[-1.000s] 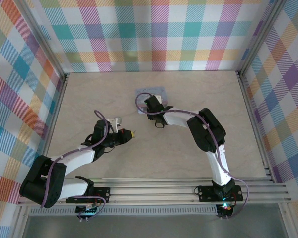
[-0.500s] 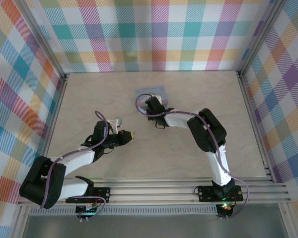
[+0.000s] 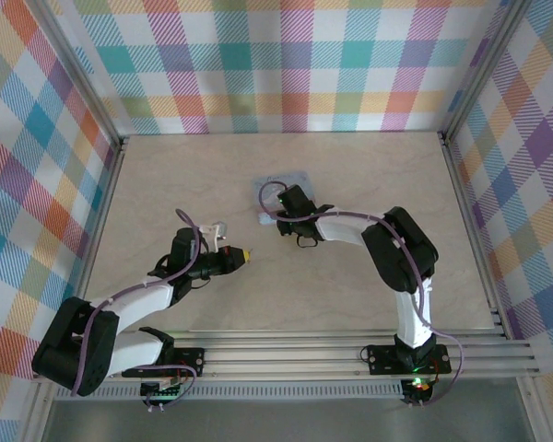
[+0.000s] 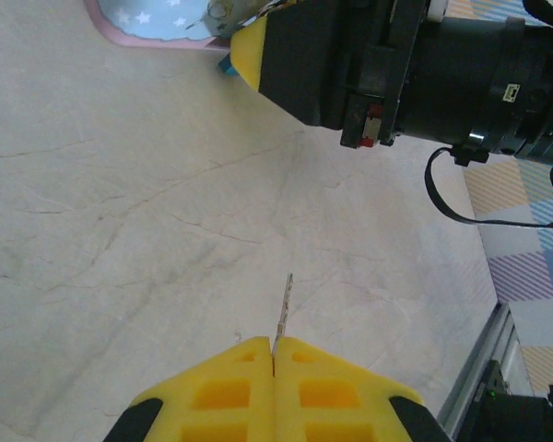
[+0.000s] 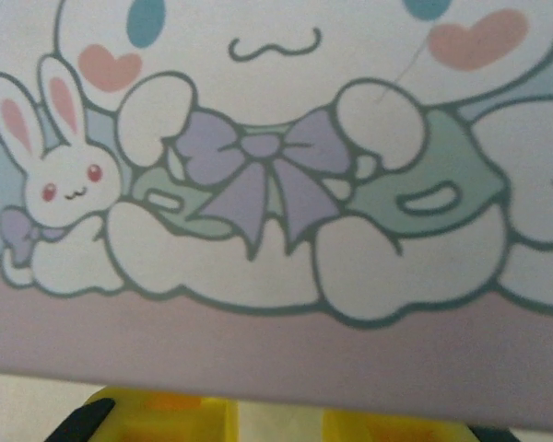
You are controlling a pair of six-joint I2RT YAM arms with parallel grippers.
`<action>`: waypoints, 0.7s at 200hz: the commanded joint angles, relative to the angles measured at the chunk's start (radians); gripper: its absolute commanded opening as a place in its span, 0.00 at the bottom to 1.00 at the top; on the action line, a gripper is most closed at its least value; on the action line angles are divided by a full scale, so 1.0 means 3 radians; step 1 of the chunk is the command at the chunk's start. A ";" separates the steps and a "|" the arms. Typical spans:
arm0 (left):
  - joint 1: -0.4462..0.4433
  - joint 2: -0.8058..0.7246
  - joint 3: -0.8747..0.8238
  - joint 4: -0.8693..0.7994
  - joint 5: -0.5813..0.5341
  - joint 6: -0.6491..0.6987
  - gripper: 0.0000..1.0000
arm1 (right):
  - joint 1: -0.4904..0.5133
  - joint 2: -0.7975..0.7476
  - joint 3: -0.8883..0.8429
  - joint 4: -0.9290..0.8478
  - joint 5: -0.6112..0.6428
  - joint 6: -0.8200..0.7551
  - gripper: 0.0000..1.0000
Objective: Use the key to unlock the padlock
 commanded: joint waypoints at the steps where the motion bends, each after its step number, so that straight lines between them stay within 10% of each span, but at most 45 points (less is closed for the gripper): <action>1: -0.0006 -0.0148 -0.0157 0.0422 0.0210 0.0232 0.00 | 0.0014 -0.0200 -0.0055 -0.0284 -0.0331 0.0090 0.00; 140: -0.0515 0.0006 -0.0011 0.0482 -0.0082 0.0668 0.00 | -0.0065 -0.0699 0.0094 -0.1116 -0.1027 0.0763 0.00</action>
